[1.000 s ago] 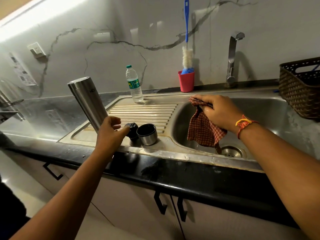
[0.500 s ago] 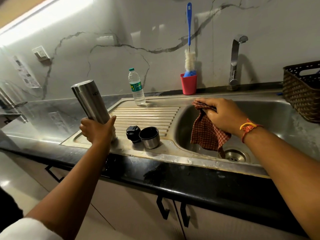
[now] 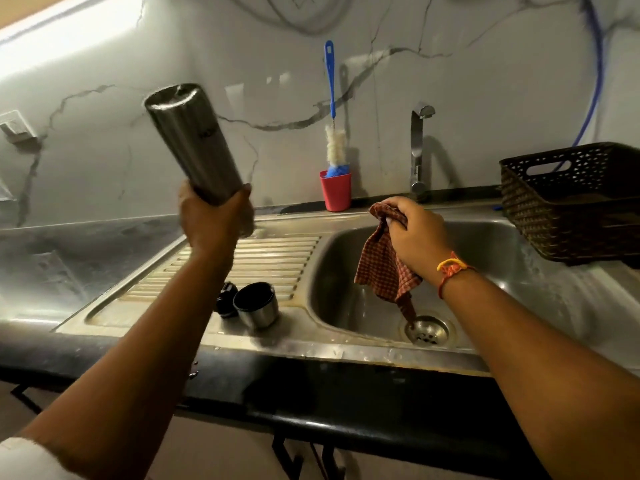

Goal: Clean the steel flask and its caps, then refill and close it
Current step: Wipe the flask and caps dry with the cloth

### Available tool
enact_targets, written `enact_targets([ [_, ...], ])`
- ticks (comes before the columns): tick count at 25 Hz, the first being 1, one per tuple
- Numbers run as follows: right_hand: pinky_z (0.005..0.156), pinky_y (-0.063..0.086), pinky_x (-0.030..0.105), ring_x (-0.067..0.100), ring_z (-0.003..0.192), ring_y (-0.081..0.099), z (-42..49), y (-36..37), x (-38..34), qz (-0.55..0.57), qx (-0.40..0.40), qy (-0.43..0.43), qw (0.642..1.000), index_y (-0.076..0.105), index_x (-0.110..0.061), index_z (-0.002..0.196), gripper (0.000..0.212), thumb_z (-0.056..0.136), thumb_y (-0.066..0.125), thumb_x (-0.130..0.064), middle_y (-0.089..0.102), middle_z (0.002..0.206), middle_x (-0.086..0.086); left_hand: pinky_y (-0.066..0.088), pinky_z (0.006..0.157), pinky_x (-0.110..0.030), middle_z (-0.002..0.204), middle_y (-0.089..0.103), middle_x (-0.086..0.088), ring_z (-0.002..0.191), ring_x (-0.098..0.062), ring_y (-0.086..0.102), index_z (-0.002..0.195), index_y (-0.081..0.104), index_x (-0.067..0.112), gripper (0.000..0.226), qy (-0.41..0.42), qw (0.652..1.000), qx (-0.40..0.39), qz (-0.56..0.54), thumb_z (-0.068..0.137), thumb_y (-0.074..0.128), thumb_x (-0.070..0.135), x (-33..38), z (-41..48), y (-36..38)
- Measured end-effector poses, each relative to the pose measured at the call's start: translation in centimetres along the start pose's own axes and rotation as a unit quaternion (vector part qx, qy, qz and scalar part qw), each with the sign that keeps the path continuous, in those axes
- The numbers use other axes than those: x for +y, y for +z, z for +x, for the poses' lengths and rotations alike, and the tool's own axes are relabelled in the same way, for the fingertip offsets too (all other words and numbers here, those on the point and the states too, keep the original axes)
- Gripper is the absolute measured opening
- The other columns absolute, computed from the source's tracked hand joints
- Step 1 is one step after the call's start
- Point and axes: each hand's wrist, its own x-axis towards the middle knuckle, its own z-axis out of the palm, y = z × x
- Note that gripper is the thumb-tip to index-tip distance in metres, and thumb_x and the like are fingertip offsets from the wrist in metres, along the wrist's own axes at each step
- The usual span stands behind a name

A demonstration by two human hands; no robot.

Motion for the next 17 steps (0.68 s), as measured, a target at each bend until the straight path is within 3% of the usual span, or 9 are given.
enact_targets([
  [2, 0.080, 0.048, 0.019, 0.020, 0.112, 0.062, 0.4, -0.4, 0.0, 0.033, 0.042, 0.050, 0.997, 0.057, -0.019, 0.132, 0.032, 0.102, 0.047, -0.017, 0.064, 0.124, 0.003, 0.052, 0.076, -0.015, 0.114, 0.065, 0.008, 0.097, -0.004, 0.063, 0.131, 0.051, 0.018, 0.065, 0.002, 0.996, -0.066, -0.059, 0.078, 0.087, 0.026, 2.9, -2.3, 3.9],
  [4, 0.080, 0.048, 0.024, 0.020, 0.110, 0.061, 0.8, -1.0, 0.1, 0.064, 0.076, 0.090, 0.991, 0.056, -0.019, 0.132, 0.032, 0.103, 0.045, -0.020, 0.063, 0.122, 0.002, 0.053, 0.073, -0.014, 0.111, 0.066, 0.008, 0.096, -0.003, 0.065, 0.131, 0.052, 0.017, 0.061, -0.039, 0.981, -0.136, -0.135, 0.080, 0.085, 0.024, 4.5, -4.9, 7.7],
  [8, 0.088, 0.053, 0.037, 0.022, 0.103, 0.063, 1.5, -2.1, 0.8, 0.147, 0.116, 0.132, 0.973, 0.063, -0.018, 0.120, 0.027, 0.100, 0.046, -0.025, 0.067, 0.111, 0.003, 0.060, 0.088, -0.038, 0.123, 0.068, -0.008, 0.107, -0.023, 0.070, 0.140, 0.047, 0.017, 0.066, -0.218, 0.899, -0.253, -0.282, 0.085, 0.079, 0.034, 4.0, -8.6, 12.7],
  [11, 0.082, 0.055, 0.040, 0.025, 0.097, 0.065, 1.9, -3.1, 1.2, 0.230, 0.123, 0.198, 0.945, 0.064, -0.017, 0.115, 0.026, 0.096, 0.047, -0.025, 0.067, 0.102, 0.004, 0.057, 0.097, -0.051, 0.119, 0.068, -0.018, 0.105, -0.032, 0.071, 0.125, 0.051, 0.013, 0.051, -0.355, 0.792, -0.284, -0.407, 0.088, 0.074, 0.040, 3.2, -9.8, 14.6],
  [12, 0.080, 0.055, 0.039, 0.025, 0.097, 0.065, 2.1, -3.3, 1.3, 0.259, 0.118, 0.217, 0.934, 0.063, -0.018, 0.116, 0.026, 0.096, 0.047, -0.024, 0.067, 0.102, 0.005, 0.055, 0.100, -0.052, 0.117, 0.068, -0.019, 0.105, -0.033, 0.070, 0.117, 0.052, 0.012, 0.045, -0.380, 0.771, -0.287, -0.423, 0.090, 0.072, 0.041, 2.8, -9.9, 15.0],
  [15, 0.078, 0.053, 0.038, 0.026, 0.097, 0.065, 1.9, -3.5, 0.9, 0.330, 0.082, 0.240, 0.909, 0.066, -0.019, 0.113, 0.025, 0.098, 0.046, -0.021, 0.068, 0.105, 0.008, 0.053, 0.102, -0.052, 0.118, 0.069, -0.020, 0.107, -0.035, 0.070, 0.118, 0.053, 0.010, 0.046, -0.415, 0.740, -0.283, -0.447, 0.091, 0.070, 0.044, 1.8, -9.5, 15.5],
  [17, 0.089, 0.053, 0.046, 0.032, 0.103, 0.065, 1.8, -3.1, 1.0, 0.364, 0.044, 0.242, 0.898, 0.070, -0.016, 0.107, 0.028, 0.096, 0.046, -0.025, 0.071, 0.107, 0.011, 0.054, 0.102, -0.053, 0.119, 0.068, -0.021, 0.108, -0.036, 0.070, 0.122, 0.052, 0.008, 0.049, -0.419, 0.724, -0.268, -0.478, 0.091, 0.072, 0.040, 1.5, -8.8, 15.5],
])
